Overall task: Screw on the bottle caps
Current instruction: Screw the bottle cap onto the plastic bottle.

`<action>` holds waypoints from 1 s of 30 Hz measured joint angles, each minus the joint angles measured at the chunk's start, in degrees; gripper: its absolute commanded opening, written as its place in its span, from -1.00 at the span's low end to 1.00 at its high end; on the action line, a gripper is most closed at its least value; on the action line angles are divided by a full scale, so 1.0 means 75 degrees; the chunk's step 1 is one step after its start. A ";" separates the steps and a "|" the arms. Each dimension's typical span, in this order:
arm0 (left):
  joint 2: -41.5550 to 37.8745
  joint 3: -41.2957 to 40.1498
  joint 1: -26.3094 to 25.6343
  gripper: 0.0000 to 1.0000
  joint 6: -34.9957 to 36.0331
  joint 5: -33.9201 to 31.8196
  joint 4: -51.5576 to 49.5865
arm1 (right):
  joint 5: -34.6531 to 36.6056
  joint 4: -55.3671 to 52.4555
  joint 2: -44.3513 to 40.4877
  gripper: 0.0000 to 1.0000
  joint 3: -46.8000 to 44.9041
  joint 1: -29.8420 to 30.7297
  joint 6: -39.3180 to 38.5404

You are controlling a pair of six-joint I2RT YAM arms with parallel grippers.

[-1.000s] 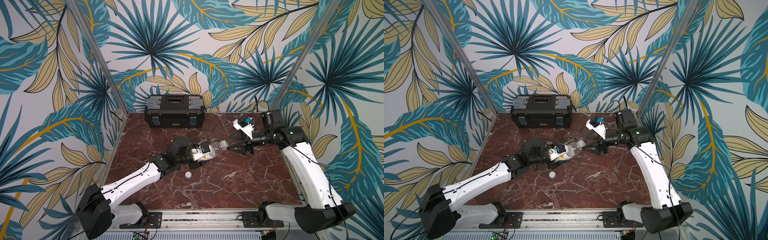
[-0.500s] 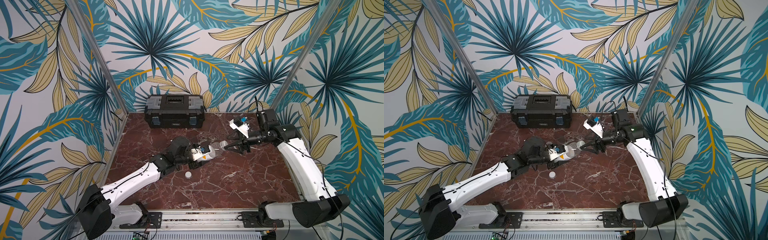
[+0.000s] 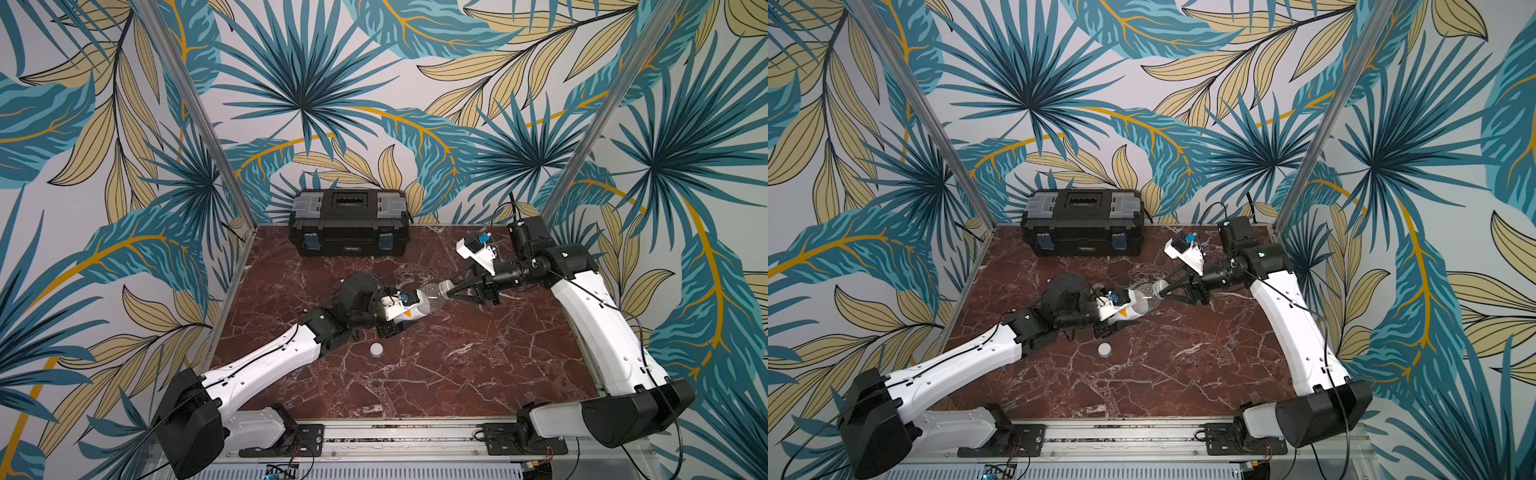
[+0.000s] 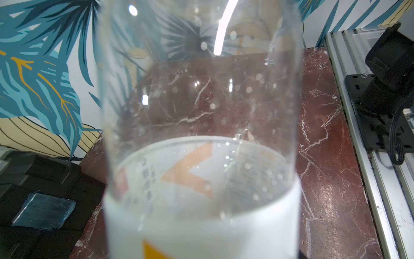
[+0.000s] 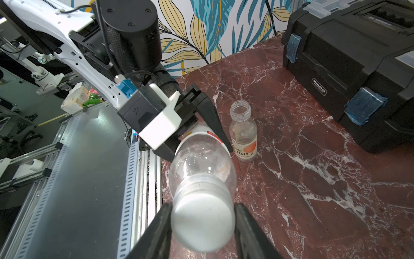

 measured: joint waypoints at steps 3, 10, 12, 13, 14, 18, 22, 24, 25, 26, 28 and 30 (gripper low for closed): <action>0.0003 0.0000 0.0003 -1.00 0.0003 -0.0012 -0.0026 | -0.0006 -0.0032 0.0041 -0.44 0.0015 0.0003 0.0000; 0.0000 0.0000 0.0017 -1.00 0.0003 -0.0087 -0.0076 | 0.0154 0.0114 0.0041 -0.75 0.0015 0.0131 0.0664; 0.0000 0.0000 0.0029 -1.00 0.0032 -0.0213 -0.0105 | 0.0358 0.0297 0.0038 -0.83 0.0015 0.0242 0.1279; 0.0000 0.0000 0.0038 -1.00 0.0038 -0.0294 -0.0117 | 0.0458 0.0396 0.0038 -0.88 0.0015 0.0297 0.1629; 0.0000 0.0000 0.0047 -1.00 0.0044 -0.0385 -0.0117 | 0.0542 0.0527 0.0038 -0.93 0.0015 0.0353 0.2104; -0.0015 0.0000 0.0076 -1.00 0.0064 -0.0746 -0.0149 | 0.0877 0.0979 0.0082 -1.00 0.0015 0.0568 0.4054; -0.0032 0.0000 0.0114 -1.00 0.0058 -0.1107 -0.0210 | 0.1055 0.1513 0.0146 -1.00 -0.0128 0.0664 0.6033; -0.0032 0.0000 0.0122 -1.00 0.0055 -0.1297 -0.0283 | 0.1087 0.1830 0.0163 -1.00 -0.0318 0.0685 0.7047; -0.0032 0.0000 0.0122 -1.00 0.0061 -0.1387 -0.0335 | 0.1090 0.1982 0.0169 -1.00 -0.0417 0.0691 0.7478; -0.0032 0.0000 0.0122 -1.00 0.0067 -0.1483 -0.0391 | 0.1090 0.2148 0.0175 -1.00 -0.0536 0.0697 0.7944; -0.0032 0.0000 0.0119 -1.00 0.0099 -0.1649 -0.0507 | 0.1090 0.2346 0.0192 -1.00 -0.0691 0.0708 0.8661; -0.0032 0.0000 0.0111 -1.00 0.0157 -0.1810 -0.0527 | 0.1099 0.2489 0.0204 -1.00 -0.0752 0.0726 0.9299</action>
